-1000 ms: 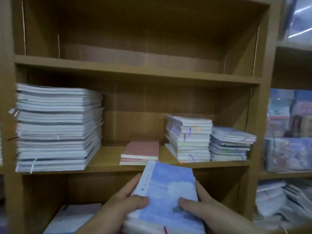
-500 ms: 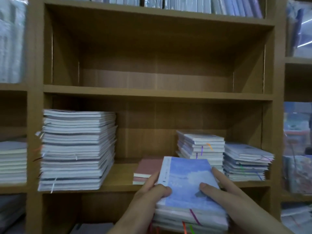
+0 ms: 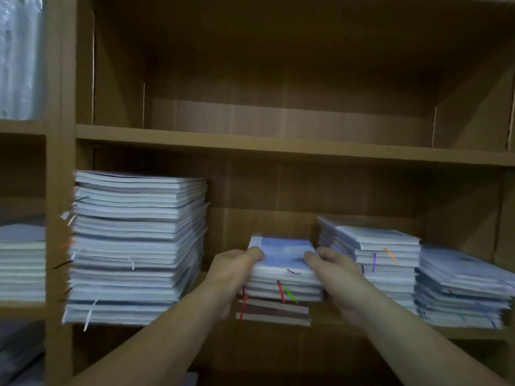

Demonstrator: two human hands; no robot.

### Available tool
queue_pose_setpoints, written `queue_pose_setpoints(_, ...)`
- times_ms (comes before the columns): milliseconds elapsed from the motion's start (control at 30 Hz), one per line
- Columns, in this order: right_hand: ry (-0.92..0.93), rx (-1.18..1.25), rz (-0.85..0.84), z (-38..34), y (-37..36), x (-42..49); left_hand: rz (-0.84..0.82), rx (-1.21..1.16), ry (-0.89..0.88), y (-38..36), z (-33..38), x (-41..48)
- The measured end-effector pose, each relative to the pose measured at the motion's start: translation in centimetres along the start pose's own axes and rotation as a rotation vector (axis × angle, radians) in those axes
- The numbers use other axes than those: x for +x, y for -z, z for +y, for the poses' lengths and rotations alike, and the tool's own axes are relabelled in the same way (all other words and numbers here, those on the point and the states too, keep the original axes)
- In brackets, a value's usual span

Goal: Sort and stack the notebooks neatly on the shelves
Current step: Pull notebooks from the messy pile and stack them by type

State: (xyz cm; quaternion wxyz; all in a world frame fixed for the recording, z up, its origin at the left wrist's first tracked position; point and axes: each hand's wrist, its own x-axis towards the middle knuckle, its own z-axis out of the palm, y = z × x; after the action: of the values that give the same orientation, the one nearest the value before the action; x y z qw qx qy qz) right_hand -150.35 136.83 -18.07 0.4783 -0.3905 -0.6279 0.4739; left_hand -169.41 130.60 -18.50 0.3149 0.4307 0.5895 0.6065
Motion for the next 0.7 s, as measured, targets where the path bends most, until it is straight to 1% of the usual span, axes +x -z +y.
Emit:
queue_pose_setpoints(67,0.097,-0.157,0.042,0.7,-0.1,1.7,0.051,0.192,-0.084,-0.1,-0.8,2.4)
queue_pose_setpoints(133,0.181,-0.362,0.061,2.6,0.0,3.0,0.094,0.501,-0.224,0.1,-2.3,3.7)
queue_pose_setpoints(167,0.210,-0.452,0.044,3.5,0.0,3.3,0.114,0.612,-0.291,0.3,-3.0,3.9)
queue_pose_setpoints(200,0.226,-0.504,0.020,4.3,0.2,3.1,0.108,0.639,-0.327,0.5,-3.9,4.3)
queue_pose_setpoints(233,0.211,-0.499,-0.006,4.8,0.3,2.7,0.068,0.581,-0.343,0.8,-4.5,4.1)
queue_pose_setpoints(300,0.145,-0.389,-0.066,5.1,0.7,1.5,-0.081,0.407,-0.285,1.7,-5.6,3.5)
queue_pose_setpoints(333,0.123,-0.351,-0.107,5.2,0.8,0.9,-0.159,0.376,-0.272,2.3,-6.5,3.3)
queue_pose_setpoints(400,0.120,-0.411,-0.167,5.4,0.6,0.0,-0.278,0.442,-0.312,3.1,-8.0,3.4)
queue_pose_setpoints(433,0.135,-0.476,-0.170,5.7,0.2,-0.2,-0.298,0.489,-0.344,3.2,-8.6,3.6)
queue_pose_setpoints(500,0.175,-0.577,-0.125,6.0,-0.7,-0.3,-0.265,0.511,-0.354,3.1,-9.0,3.7)
queue_pose_setpoints(600,0.188,-0.711,-0.009,5.6,-1.2,0.4,-0.172,0.522,-0.374,2.3,-9.0,3.2)
queue_pose_setpoints(700,0.177,-0.783,0.008,5.6,-0.4,1.2,-0.133,0.525,-0.402,1.1,-9.0,2.9)
